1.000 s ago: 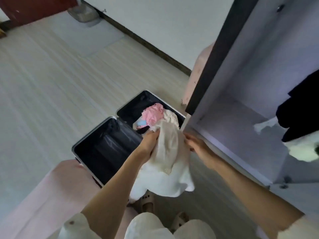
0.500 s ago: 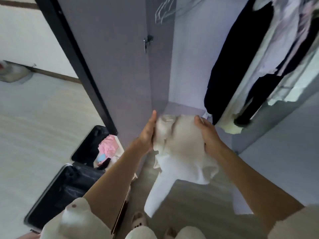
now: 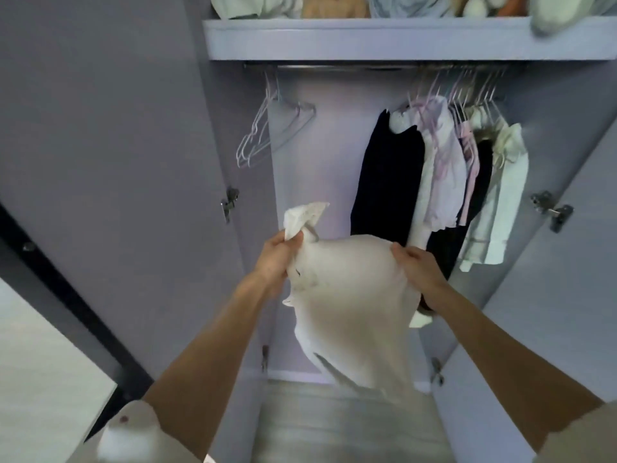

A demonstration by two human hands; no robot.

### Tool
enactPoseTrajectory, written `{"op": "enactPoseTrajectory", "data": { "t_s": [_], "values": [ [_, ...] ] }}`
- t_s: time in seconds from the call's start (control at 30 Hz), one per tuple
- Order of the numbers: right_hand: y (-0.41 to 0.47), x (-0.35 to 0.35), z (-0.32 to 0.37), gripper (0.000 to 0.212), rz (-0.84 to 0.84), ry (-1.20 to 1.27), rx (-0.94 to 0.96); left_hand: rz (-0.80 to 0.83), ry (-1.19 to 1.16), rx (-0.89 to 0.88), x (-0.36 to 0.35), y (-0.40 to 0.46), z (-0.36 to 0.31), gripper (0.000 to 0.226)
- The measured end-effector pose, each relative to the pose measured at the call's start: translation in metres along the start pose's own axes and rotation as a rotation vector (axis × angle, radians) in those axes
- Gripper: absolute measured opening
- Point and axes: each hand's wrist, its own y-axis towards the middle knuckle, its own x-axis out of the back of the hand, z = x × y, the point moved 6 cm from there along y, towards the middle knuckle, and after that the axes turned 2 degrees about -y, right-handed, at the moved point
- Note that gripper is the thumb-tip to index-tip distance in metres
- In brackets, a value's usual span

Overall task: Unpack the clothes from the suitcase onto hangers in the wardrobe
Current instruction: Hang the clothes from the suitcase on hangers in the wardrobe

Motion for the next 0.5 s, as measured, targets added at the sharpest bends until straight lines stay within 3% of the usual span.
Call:
{"op": "enactPoseTrajectory", "data": {
  "t_s": [0.07, 0.13, 0.2, 0.27, 0.33, 0.43, 0.5],
  "values": [
    [0.009, -0.01, 0.023, 0.039, 0.055, -0.163, 0.146, 0.089, 0.08, -0.039, -0.011, 0.018, -0.023, 0.018],
    [0.008, -0.029, 0.061, 0.064, 0.235, -0.126, 0.337, 0.197, 0.213, -0.093, -0.024, 0.03, -0.042, 0.017],
    [0.008, -0.048, 0.096, 0.075, 0.399, -0.114, 0.461, 0.326, 0.326, -0.15, -0.035, 0.04, -0.054, 0.02],
    [0.012, -0.057, 0.12, 0.059, 0.448, -0.152, 0.536, 0.425, 0.369, -0.179, -0.041, 0.044, -0.059, 0.022],
    [0.024, -0.06, 0.139, 0.021, 0.354, -0.189, 0.586, 0.408, 0.312, -0.178, -0.034, 0.054, -0.061, 0.018],
    [0.043, -0.055, 0.148, 0.02, 0.153, -0.212, 0.604, 0.304, 0.439, -0.126, -0.011, 0.068, -0.06, 0.021],
    [0.054, -0.061, 0.153, 0.019, 0.068, -0.168, 0.611, 0.353, 0.61, -0.031, 0.002, 0.078, -0.054, 0.028]
  ]
}}
